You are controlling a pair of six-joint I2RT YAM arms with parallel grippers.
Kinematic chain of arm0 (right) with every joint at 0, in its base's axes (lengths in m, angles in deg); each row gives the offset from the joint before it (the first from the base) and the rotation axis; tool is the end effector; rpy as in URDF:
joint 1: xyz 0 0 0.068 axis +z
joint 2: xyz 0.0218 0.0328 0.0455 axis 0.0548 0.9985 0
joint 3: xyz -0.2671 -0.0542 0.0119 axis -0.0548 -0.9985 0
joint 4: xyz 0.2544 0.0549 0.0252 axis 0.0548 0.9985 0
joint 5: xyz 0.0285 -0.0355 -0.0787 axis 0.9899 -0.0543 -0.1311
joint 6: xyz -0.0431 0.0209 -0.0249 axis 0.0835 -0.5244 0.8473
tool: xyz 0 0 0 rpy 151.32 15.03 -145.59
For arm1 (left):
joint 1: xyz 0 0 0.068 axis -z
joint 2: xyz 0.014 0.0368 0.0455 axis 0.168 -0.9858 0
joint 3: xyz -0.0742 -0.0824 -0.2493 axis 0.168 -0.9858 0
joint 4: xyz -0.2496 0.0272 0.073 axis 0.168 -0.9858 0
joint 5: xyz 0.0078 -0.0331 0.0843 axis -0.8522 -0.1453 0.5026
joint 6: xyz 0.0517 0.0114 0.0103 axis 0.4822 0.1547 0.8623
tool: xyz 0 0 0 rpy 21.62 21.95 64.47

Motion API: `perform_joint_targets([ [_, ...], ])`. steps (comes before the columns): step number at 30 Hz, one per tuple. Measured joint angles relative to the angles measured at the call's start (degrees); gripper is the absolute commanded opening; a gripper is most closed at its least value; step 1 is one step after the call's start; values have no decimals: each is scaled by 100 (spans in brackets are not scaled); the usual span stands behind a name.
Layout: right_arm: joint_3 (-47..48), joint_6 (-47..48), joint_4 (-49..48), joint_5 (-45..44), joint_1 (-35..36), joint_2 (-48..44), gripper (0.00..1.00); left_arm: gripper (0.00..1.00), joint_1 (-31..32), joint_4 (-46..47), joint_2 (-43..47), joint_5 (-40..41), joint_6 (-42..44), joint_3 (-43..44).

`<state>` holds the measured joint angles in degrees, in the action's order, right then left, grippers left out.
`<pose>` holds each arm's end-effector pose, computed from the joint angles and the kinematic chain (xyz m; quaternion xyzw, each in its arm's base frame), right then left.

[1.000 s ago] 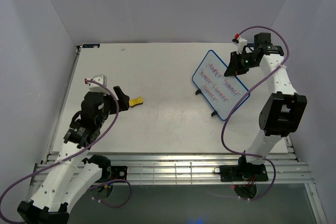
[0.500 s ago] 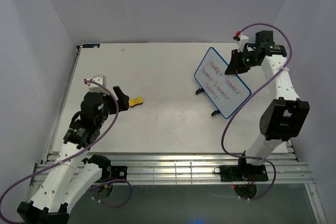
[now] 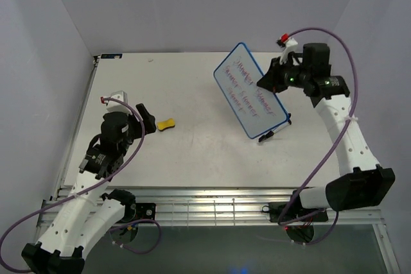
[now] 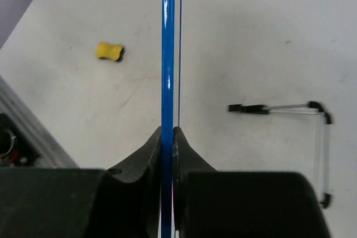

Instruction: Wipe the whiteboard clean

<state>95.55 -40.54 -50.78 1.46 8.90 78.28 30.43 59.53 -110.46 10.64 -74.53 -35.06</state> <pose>0.2973 0.0494 0.4215 -0.2048 0.8155 0.2550 0.4774 0.1476 -0.0463 0.3109 -0.0995 0.8387 -0.1039 0.5253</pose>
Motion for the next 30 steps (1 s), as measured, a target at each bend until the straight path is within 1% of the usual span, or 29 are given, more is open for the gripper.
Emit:
perform_joint_targets([
  [3, -1113, -682, -636, -308, 807, -562, 8, 98, 0, -24, -186, 133, -101, 15],
  [5, -1484, -1034, -726, -570, 1207, -658, 8, 98, 0, -114, -378, 155, -153, 101],
  [7, -1720, -1335, -758, -839, 1443, -623, 8, 98, 0, -199, -632, 175, -236, 238],
  [10, -2041, -1569, -828, -1224, 1504, -584, 8, 98, 0, -280, -1034, 177, -372, 461],
  [15, -2605, -1663, -1062, -1593, 1513, -608, 8, 98, 0, -374, -2361, -50, -494, 841],
  [19, -3005, -1707, -1259, -1613, 1532, -752, 8, 98, 0, -468, -3329, -212, -699, 1154],
  [25, -3687, -1801, -1781, -1565, 1537, -1272, 8, 98, 0, -439, -4380, -273, -988, 1650],
  [27, -3821, -1805, -1912, -1469, 1539, -1362, 8, 98, 0, -374, -4750, -341, -933, 1836],
  [30, -3910, -1781, -1993, -1305, 1545, -1386, 8, 98, -2, -415, -5429, -647, -474, 2374],
])
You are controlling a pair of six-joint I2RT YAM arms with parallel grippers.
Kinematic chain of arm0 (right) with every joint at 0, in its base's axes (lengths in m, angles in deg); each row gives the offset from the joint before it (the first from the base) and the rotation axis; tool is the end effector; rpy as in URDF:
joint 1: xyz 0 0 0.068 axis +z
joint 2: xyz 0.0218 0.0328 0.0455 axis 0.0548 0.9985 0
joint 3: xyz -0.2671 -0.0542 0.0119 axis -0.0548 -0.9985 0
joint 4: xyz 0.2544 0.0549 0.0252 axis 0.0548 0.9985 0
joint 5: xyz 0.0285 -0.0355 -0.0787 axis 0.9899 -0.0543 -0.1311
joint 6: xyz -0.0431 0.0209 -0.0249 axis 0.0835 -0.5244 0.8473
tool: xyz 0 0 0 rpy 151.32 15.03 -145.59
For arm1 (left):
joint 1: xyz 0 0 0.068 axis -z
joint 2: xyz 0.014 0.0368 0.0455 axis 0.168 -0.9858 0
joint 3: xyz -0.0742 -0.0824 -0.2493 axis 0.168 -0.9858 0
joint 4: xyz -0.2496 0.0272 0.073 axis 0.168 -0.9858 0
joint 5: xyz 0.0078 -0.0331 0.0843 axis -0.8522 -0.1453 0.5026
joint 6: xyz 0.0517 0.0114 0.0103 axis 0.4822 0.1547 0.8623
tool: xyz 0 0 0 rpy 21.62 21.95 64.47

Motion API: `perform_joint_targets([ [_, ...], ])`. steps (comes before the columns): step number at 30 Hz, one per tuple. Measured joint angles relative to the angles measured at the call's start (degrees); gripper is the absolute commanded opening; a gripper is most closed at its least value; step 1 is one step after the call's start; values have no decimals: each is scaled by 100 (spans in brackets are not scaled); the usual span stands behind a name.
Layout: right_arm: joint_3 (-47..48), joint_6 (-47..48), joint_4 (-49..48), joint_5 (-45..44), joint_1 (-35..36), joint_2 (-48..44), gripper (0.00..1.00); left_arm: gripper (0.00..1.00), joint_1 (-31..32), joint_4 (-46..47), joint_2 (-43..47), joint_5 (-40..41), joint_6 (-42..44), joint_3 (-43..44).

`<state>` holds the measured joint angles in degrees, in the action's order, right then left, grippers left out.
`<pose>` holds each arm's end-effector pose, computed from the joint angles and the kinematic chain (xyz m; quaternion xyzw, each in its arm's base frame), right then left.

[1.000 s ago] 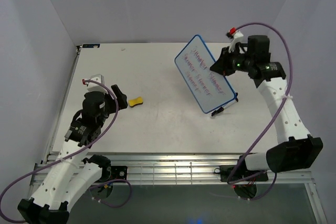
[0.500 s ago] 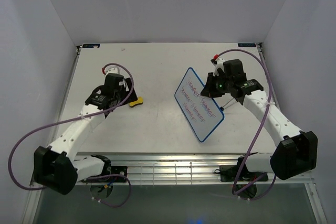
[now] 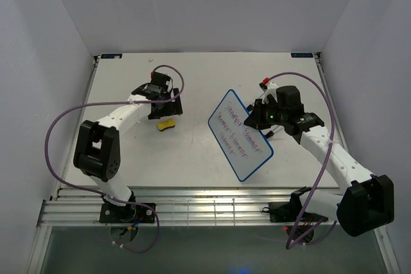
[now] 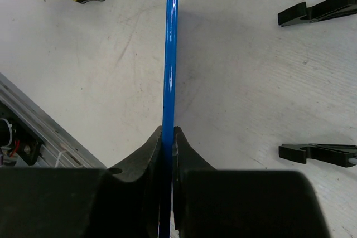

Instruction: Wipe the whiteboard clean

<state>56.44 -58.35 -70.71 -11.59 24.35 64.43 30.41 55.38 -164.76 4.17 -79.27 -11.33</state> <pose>0.2355 0.1043 0.2851 -0.1277 0.8675 0.2852 0.3872 0.3173 -0.1147 0.2252 -0.0945 0.9609 -0.0440 0.2565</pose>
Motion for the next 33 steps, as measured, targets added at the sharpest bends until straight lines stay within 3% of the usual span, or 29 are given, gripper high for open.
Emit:
perform_joint_targets([
  [5, -111, 81, -83, 166, 20, -96, 8, 98, 2, -24, -699, -800, 1401, 774],
  [17, -197, 431, -98, 522, 24, -153, 8, 98, -44, -24, -684, -1663, 4566, 490],
  [29, -227, 671, -103, 885, 24, -164, 8, 96, -212, -181, -1296, -1596, 5383, 236],
  [33, -308, 691, -114, 925, 24, -254, 8, 88, -223, -201, -1351, -1537, 5390, 306],
])
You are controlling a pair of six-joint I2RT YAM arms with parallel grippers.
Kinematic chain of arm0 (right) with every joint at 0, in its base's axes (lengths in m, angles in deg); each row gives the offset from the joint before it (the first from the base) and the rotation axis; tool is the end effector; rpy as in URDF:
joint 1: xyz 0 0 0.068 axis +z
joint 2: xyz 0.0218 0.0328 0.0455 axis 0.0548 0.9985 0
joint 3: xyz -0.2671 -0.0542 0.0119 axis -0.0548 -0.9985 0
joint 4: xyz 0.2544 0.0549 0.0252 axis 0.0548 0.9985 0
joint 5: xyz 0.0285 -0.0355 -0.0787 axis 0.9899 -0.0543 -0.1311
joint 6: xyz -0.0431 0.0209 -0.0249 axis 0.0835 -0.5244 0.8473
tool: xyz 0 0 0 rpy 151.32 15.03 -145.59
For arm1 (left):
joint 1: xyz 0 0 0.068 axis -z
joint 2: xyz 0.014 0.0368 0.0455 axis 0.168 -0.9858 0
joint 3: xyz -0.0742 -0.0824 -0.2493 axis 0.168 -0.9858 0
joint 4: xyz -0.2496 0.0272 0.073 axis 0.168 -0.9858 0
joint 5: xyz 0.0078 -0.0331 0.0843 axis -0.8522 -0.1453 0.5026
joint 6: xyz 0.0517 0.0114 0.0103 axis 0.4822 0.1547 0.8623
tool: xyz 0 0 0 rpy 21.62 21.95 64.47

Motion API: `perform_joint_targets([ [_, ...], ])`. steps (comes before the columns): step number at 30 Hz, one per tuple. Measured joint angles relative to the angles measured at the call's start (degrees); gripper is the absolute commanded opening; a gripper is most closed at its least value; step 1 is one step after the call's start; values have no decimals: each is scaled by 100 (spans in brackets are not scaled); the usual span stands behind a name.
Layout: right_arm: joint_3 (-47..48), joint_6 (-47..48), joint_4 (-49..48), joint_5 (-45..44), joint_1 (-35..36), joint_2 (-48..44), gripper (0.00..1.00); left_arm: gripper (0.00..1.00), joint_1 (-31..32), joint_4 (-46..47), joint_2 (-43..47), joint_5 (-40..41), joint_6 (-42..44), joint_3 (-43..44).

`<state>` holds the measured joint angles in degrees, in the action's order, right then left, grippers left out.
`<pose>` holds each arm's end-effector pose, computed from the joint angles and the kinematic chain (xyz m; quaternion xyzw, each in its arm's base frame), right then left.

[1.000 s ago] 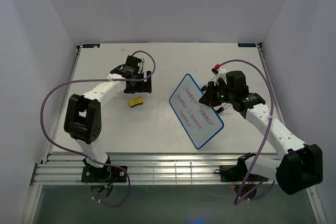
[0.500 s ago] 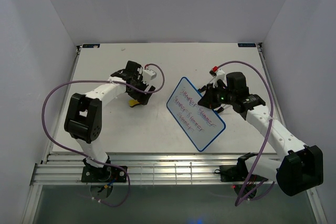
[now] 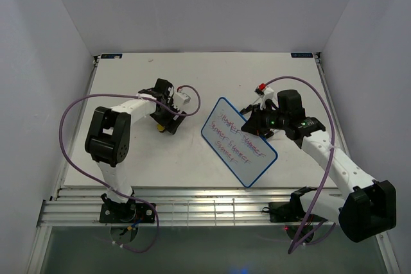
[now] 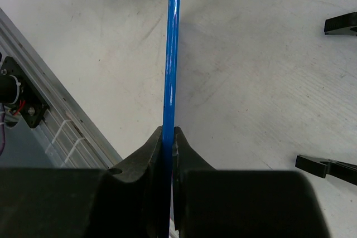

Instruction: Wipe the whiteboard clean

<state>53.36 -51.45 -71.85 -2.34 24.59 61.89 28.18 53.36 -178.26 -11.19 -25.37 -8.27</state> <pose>0.2219 0.1058 0.2802 -0.2168 0.8361 0.3284 0.3822 0.3421 -0.1192 0.1607 0.3670 0.9169 -0.0541 0.1473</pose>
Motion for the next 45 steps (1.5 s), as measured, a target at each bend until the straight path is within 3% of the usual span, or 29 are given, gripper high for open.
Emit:
perform_joint_targets([
  [9, -7, 22, 2, 31, 0, -13, 8, 79, -2, -9, -35, 48, -127, 59],
  [14, -9, 44, 2, 72, 0, -11, 8, 66, -2, 39, -42, 68, -184, 59],
  [45, -9, 98, -81, 306, 7, 184, 8, 74, -7, 85, -31, 264, -382, 70],
])
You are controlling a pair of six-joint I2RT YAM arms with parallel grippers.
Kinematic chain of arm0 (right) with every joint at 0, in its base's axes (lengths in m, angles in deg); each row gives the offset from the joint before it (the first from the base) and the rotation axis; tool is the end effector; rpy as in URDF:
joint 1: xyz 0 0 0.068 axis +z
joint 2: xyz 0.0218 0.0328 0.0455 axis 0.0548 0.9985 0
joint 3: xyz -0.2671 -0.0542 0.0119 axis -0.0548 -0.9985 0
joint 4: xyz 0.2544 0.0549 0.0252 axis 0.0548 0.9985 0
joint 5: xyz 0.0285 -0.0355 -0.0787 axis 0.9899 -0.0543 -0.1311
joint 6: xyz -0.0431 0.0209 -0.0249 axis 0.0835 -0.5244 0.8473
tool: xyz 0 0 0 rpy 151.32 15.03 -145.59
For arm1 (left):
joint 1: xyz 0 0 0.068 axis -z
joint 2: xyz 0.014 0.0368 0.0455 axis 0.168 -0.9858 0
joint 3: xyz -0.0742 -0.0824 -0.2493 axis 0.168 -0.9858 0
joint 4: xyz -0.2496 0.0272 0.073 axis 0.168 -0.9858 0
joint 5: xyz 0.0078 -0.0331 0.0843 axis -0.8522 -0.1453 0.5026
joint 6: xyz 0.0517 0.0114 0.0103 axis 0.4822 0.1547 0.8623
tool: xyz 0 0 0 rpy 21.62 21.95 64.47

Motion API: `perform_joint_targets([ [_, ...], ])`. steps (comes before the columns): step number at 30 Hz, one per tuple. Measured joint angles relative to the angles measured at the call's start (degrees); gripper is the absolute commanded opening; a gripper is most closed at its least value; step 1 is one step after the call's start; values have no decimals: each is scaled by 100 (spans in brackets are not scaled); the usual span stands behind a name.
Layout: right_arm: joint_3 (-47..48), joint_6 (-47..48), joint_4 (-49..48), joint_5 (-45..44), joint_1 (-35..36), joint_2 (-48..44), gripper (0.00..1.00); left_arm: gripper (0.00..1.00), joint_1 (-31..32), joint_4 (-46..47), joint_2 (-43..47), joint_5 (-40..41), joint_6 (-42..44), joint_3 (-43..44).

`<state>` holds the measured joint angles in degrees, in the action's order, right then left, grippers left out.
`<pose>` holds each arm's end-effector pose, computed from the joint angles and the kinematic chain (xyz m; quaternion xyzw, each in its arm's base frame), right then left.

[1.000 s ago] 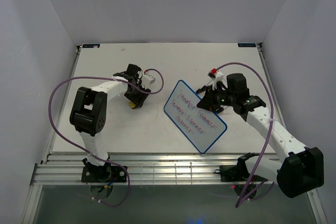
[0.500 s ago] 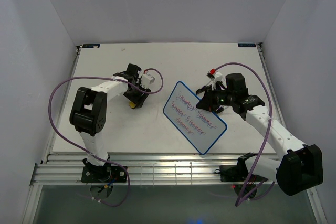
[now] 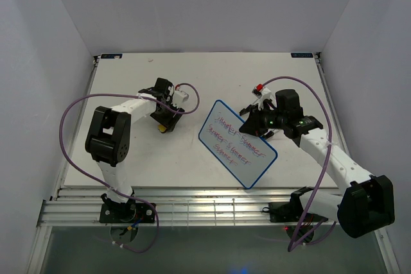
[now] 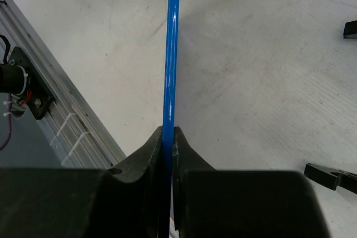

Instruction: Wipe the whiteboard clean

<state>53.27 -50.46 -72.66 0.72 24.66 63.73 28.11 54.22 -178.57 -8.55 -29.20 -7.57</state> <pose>0.2260 0.1095 0.2741 -0.2339 0.8310 0.3458 0.3677 0.3469 -0.1186 0.1624 0.3327 0.9293 -0.0359 0.1560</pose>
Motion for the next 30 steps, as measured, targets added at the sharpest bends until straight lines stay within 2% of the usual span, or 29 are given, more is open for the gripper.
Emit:
perform_joint_targets([
  [15, 0, 33, -74, 76, 42, 55, 8, 76, 0, 4, 42, -4, -66, 55],
  [20, 0, 35, -76, 79, 44, 57, 8, 70, 0, 11, 105, -15, -85, 83],
  [30, 0, 52, -76, 81, 81, 57, 8, 68, 0, 24, 105, -2, -109, 85],
])
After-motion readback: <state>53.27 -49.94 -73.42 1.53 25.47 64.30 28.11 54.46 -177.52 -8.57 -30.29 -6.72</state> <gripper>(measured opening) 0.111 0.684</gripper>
